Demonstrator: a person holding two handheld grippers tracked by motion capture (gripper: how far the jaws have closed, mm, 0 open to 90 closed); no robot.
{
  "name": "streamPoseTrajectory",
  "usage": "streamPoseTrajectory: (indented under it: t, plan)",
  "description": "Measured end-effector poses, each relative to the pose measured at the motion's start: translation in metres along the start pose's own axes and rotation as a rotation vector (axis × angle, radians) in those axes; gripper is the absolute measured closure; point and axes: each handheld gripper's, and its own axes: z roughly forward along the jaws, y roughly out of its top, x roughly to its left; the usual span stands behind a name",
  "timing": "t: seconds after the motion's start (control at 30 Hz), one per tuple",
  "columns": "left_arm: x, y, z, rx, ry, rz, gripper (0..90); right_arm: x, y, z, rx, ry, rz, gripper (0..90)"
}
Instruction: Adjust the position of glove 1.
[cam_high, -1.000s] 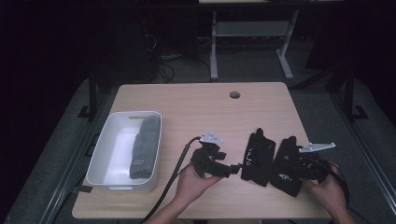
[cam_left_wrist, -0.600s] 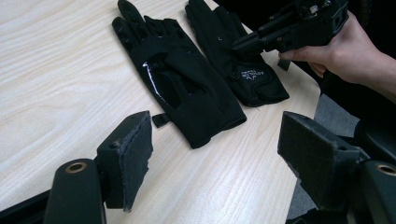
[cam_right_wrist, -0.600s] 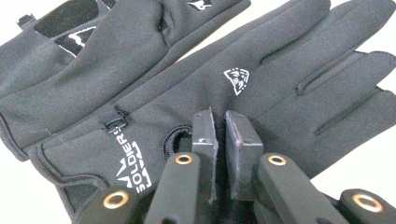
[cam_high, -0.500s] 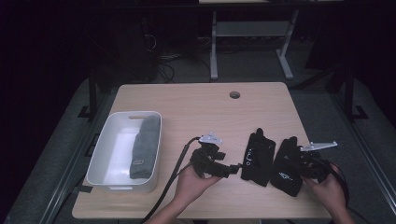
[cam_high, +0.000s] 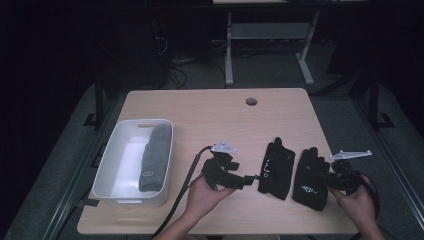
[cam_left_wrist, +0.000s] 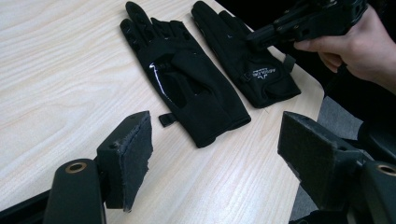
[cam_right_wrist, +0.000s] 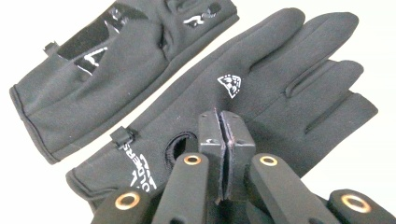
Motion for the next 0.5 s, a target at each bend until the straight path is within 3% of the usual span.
streamPoseTrajectory:
  t: [0.5]
  plan:
    - [0.003, -0.003, -0.004, -0.001, 0.006, -0.003, 25.5, 0.01, 0.025, -0.028, -0.107, 0.024, 0.004, 88.4]
